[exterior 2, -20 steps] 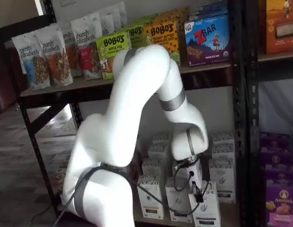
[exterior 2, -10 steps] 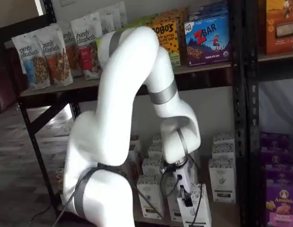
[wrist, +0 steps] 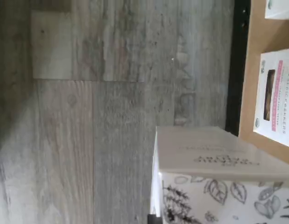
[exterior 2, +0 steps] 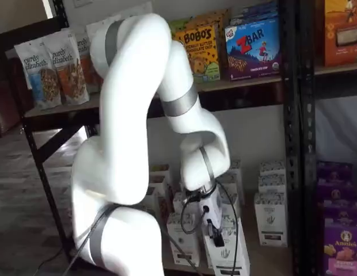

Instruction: Pick up the white box with a green strip in the middle, on the bottom shelf, the sixth box from the left

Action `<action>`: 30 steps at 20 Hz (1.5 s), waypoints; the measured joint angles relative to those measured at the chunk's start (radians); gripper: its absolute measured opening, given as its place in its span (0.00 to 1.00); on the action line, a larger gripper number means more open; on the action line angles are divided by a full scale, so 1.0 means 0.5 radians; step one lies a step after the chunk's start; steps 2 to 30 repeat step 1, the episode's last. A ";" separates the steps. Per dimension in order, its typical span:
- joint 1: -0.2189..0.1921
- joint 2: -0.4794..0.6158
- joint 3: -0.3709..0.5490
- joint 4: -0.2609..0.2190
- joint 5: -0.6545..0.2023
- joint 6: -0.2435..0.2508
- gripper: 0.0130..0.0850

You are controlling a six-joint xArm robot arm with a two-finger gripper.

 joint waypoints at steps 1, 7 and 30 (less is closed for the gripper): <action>0.015 -0.043 0.030 0.029 0.011 -0.015 0.50; 0.015 -0.043 0.030 0.029 0.011 -0.015 0.50; 0.015 -0.043 0.030 0.029 0.011 -0.015 0.50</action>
